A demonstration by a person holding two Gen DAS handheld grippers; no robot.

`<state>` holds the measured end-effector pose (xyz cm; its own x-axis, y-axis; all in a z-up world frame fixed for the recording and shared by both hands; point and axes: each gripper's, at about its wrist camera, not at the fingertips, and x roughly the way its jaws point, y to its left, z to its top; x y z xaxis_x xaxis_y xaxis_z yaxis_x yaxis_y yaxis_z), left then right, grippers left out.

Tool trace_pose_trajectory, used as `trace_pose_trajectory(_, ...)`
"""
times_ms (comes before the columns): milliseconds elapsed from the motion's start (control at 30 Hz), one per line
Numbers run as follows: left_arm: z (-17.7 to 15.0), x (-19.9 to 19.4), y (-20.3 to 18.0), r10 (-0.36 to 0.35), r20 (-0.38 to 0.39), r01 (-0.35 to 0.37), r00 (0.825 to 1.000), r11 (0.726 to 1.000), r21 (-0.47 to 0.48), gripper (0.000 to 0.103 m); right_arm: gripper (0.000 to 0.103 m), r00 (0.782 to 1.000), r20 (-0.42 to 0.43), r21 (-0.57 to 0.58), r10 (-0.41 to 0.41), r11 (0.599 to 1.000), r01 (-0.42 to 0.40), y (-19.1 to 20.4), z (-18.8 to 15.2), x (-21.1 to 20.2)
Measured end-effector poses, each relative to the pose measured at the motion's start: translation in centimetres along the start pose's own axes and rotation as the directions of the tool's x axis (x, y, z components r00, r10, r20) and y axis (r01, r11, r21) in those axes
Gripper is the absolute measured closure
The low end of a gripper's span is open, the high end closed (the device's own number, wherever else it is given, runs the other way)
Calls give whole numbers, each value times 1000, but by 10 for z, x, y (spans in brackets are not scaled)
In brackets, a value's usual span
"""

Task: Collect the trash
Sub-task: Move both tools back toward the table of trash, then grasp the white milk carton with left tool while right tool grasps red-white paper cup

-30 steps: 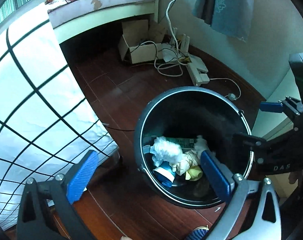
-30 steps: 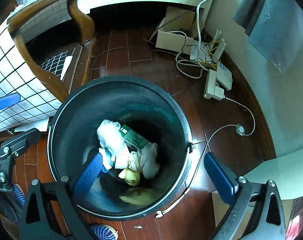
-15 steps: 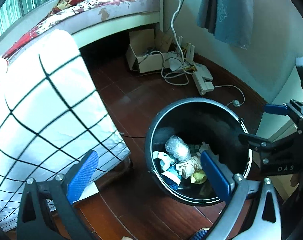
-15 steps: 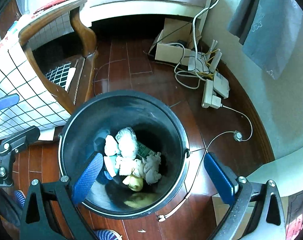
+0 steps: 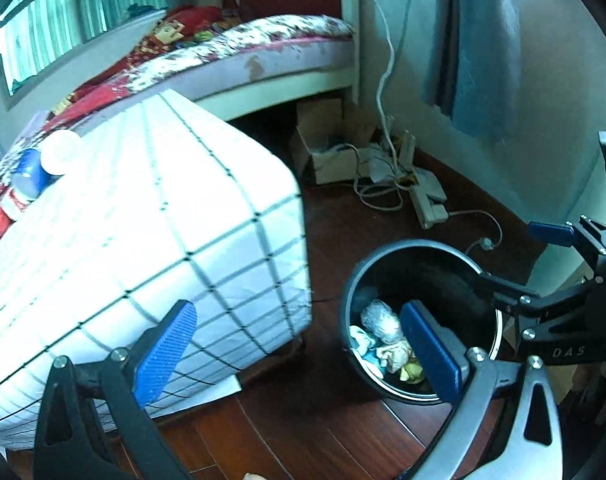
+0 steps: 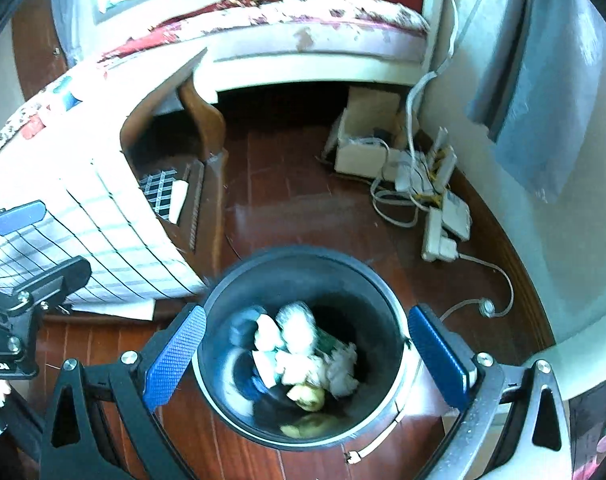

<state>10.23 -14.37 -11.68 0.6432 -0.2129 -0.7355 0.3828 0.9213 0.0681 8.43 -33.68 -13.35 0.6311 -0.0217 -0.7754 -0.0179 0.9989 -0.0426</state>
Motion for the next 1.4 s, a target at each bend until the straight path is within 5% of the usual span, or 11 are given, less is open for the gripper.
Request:
trace_pose_trajectory(400, -7, -47, 80, 111, 72, -102, 991, 988, -119, 1, 1, 994, 73, -128, 81, 989, -72, 87, 49, -18)
trace_pose_trajectory(1000, -16, -69, 207, 275, 74, -243, 959, 926, -288, 1, 1, 971, 107, -279, 214, 944, -177, 203, 127, -6)
trace_pose_trajectory(1300, 1, -48, 299, 342, 29, -311, 939, 883, -352, 1, 1, 947, 109, -316, 301, 914, -254, 274, 213, 44)
trace_pose_trajectory(1400, 12, -25, 338, 315, 2, -289, 949, 873, -392, 4, 1, 949, 81, -331, 306, 906, -264, 305, 243, 78)
